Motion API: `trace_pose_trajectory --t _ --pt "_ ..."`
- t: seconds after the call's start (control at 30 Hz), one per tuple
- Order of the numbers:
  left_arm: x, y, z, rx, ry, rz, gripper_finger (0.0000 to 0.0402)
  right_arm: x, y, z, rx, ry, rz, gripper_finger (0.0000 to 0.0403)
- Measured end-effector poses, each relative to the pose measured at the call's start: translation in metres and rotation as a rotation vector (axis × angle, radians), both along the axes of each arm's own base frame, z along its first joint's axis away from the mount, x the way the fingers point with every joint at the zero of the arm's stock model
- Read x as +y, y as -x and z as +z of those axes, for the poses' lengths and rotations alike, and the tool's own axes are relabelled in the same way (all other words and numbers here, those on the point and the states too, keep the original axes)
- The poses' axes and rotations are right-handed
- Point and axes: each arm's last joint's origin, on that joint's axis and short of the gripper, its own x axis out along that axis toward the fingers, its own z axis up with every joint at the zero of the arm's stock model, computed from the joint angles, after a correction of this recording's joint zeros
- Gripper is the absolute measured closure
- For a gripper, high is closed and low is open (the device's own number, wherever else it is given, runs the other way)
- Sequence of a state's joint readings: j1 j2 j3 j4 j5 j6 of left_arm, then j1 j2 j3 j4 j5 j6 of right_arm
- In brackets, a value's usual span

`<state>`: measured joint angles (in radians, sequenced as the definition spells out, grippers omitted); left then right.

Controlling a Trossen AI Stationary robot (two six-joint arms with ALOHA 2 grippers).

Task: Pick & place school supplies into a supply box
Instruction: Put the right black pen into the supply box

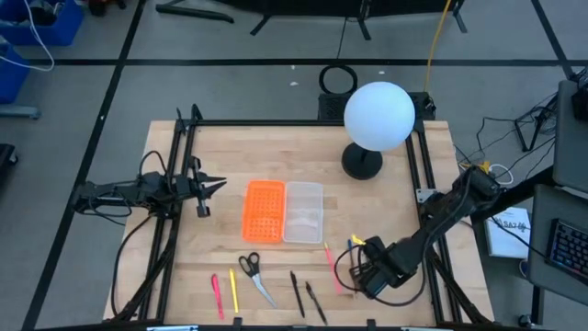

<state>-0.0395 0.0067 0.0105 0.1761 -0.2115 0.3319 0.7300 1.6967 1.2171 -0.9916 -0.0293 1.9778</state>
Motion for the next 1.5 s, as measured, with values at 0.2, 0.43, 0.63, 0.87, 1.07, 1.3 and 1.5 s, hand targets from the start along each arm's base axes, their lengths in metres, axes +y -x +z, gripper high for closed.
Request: trace_pose_trajectory --t 0.2,0.43,0.63,0.87,1.07,1.3,1.5 --pt "0.000 0.000 0.000 0.000 -0.005 0.001 0.0350 0.000 0.003 -0.012 -0.006 -0.022 -0.091 0.0175" --pt "0.000 0.000 0.000 0.001 -0.006 0.001 0.0350 0.001 0.002 -0.020 -0.029 -0.071 -0.128 0.0189" --pt "0.000 0.000 0.000 0.002 -0.003 0.000 0.0350 0.002 0.002 -0.044 -0.017 -0.072 -0.145 0.0206" --pt "0.000 0.000 -0.003 0.029 -0.001 0.000 0.0350 0.005 0.002 -0.076 0.149 -0.079 -0.051 0.0231" --pt "0.000 0.000 -0.003 0.029 0.012 -0.003 0.0350 0.006 0.003 -0.090 0.201 -0.073 0.025 0.0270" --pt "0.000 0.000 -0.003 0.026 0.026 -0.006 0.0350 0.007 0.000 -0.090 0.152 -0.057 0.068 0.0375" --pt "0.000 0.000 -0.003 0.024 0.027 -0.006 0.0350 0.006 0.000 -0.090 0.129 -0.033 0.078 0.0371"
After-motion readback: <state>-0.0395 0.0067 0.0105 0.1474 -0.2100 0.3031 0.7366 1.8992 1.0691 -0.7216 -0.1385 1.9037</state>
